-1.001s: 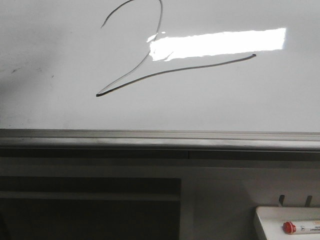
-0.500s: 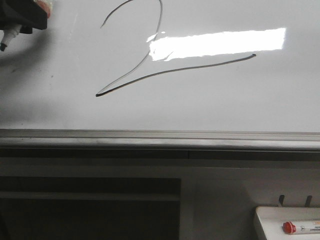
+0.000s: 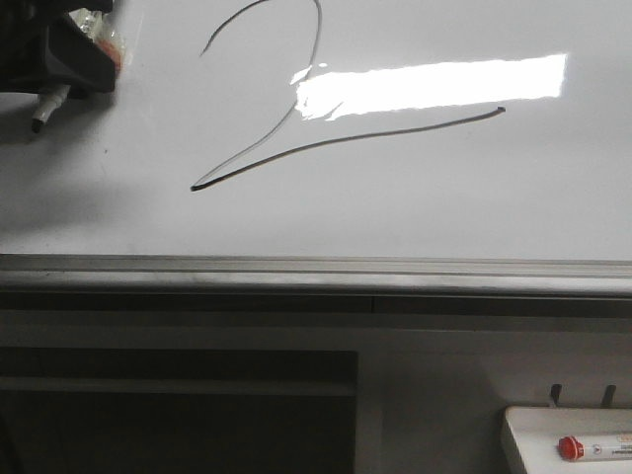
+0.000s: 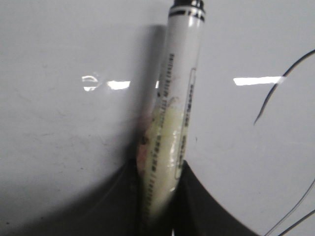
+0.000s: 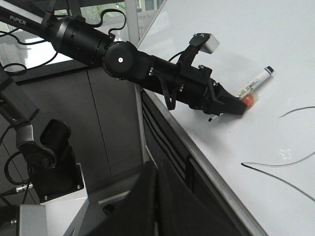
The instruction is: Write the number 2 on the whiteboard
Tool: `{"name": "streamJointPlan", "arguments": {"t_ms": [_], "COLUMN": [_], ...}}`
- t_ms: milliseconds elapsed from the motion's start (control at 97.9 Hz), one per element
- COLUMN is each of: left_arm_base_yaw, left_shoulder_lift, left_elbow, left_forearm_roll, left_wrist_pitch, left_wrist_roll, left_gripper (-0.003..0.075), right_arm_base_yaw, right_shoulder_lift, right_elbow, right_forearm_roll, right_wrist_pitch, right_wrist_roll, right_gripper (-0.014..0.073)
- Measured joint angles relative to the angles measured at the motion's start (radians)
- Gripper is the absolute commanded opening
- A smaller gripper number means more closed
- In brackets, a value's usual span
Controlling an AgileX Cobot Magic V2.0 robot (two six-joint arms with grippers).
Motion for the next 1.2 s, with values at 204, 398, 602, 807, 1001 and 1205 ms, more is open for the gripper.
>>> {"name": "streamJointPlan", "arguments": {"t_ms": [204,398,602,807,1001,1205], "left_arm_base_yaw": [0.000,-0.003,-0.007,0.001,0.001,0.001], "left_shoulder_lift": [0.010,0.012,0.012,-0.317,-0.673,-1.023], "left_elbow": [-0.002,-0.003,-0.006,0.002,0.028,0.121], "left_forearm_roll": [0.000,0.000,0.003,0.090,0.214,0.329], "left_wrist_pitch": [-0.006,-0.008,-0.022,0.171,0.287,0.499], "left_wrist_roll": [0.000,0.000,0.000,0.000,0.000,0.000], "left_gripper": [0.0146,0.0348,0.0463,0.0461,0.0291,-0.0020], "right_arm_base_yaw": [0.000,0.000,0.000,-0.001,-0.001,-0.001], "right_shoulder_lift": [0.000,0.000,0.000,0.000,-0.053,-0.250], "right_elbow": [0.000,0.000,0.000,0.000,0.062,0.285], "right_forearm_roll": [0.004,0.004,0.004,-0.153,-0.200,-0.360], "right_wrist_pitch": [0.000,0.000,0.000,0.013,-0.010,-0.224], "right_wrist_roll": [0.000,0.000,0.000,0.001,0.003,0.092], "right_gripper": [-0.0063,-0.0063,-0.0063,-0.0062,-0.0060,-0.0060]}}
